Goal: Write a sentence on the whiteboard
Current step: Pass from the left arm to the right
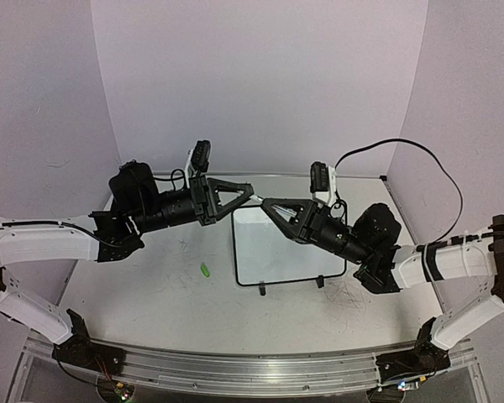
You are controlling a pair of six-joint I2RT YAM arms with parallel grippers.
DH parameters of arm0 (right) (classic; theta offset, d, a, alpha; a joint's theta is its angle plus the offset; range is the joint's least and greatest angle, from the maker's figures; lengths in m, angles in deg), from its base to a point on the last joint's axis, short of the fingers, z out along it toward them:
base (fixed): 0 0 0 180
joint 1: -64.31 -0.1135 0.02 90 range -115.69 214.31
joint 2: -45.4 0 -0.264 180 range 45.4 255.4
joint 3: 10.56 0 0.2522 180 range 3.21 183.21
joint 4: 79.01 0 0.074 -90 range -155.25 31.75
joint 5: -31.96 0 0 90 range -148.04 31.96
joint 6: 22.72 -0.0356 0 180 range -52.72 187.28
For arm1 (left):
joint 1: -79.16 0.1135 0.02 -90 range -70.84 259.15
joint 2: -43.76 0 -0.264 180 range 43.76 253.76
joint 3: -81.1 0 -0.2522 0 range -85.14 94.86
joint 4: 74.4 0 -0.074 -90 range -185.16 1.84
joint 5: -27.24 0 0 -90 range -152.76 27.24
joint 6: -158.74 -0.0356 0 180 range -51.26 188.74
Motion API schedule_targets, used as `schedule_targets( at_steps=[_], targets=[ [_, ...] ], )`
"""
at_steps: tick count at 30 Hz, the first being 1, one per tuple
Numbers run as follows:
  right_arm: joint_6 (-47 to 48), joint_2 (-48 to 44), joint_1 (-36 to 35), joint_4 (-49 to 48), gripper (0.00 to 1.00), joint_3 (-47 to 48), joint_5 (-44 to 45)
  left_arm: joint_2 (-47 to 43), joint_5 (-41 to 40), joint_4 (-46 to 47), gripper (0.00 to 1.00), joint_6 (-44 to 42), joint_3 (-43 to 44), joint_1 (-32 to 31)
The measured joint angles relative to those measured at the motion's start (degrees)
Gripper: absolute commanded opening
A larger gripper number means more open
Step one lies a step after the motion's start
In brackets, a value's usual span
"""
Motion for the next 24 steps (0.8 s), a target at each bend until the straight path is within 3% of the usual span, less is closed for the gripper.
schedule_targets(
  at_steps=[11,15,19,21,24],
  targets=[
    [-1.73,1.48,0.28,-1.39,0.16,0.61,0.02,-0.61,-0.97,0.97,0.00,0.00,-1.19,0.08],
    [-2.31,2.35,0.33,-1.77,0.01,1.15,-0.04,-1.05,-1.43,0.97,0.00,-0.05,-1.46,0.12],
    [-2.98,2.97,0.50,-2.23,0.00,1.47,-0.04,-1.14,-1.94,0.95,0.01,-0.13,-1.46,0.21],
    [-3.05,3.03,0.50,-2.31,0.00,1.47,-0.02,-1.14,-2.08,0.97,0.12,-0.21,-1.56,0.21],
    [-3.04,3.05,0.50,-2.03,0.00,1.47,-0.02,-1.27,-2.16,1.21,0.48,-0.88,-2.08,0.18]
  ],
)
